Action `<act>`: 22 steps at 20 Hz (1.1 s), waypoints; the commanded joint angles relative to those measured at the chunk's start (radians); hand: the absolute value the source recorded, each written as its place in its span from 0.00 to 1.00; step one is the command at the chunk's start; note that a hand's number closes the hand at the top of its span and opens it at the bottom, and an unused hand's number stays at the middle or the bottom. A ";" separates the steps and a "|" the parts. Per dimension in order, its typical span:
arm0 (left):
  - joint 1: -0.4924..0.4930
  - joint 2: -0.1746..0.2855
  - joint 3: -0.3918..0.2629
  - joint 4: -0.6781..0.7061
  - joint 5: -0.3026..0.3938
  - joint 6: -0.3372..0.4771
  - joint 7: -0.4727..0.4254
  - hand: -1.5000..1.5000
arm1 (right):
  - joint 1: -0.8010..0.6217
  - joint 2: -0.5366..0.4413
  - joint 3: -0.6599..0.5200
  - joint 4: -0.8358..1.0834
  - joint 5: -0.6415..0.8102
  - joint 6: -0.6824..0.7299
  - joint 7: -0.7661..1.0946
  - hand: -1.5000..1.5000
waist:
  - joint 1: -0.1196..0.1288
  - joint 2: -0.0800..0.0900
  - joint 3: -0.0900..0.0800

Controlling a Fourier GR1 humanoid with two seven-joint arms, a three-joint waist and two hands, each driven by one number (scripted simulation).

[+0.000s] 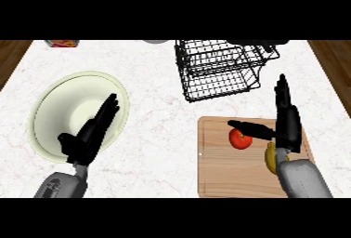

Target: Pick the lemon from the cutting board and place it in the tiered basket

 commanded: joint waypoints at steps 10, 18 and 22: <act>0.013 0.026 0.018 -0.021 -0.002 -0.003 0.014 0.50 | 0.011 -0.493 0.266 -0.160 0.395 0.415 0.690 0.00 | -0.004 -0.016 -0.012; 0.035 -0.013 0.000 0.004 -0.024 0.012 -0.020 0.50 | -0.077 -0.456 0.361 -0.547 0.278 0.779 1.255 0.00 | -0.007 -0.009 -0.003; 0.040 -0.004 0.009 0.021 -0.019 -0.033 -0.045 0.50 | -0.123 -0.440 0.324 -0.596 0.227 0.851 1.401 0.00 | 0.004 -0.001 -0.001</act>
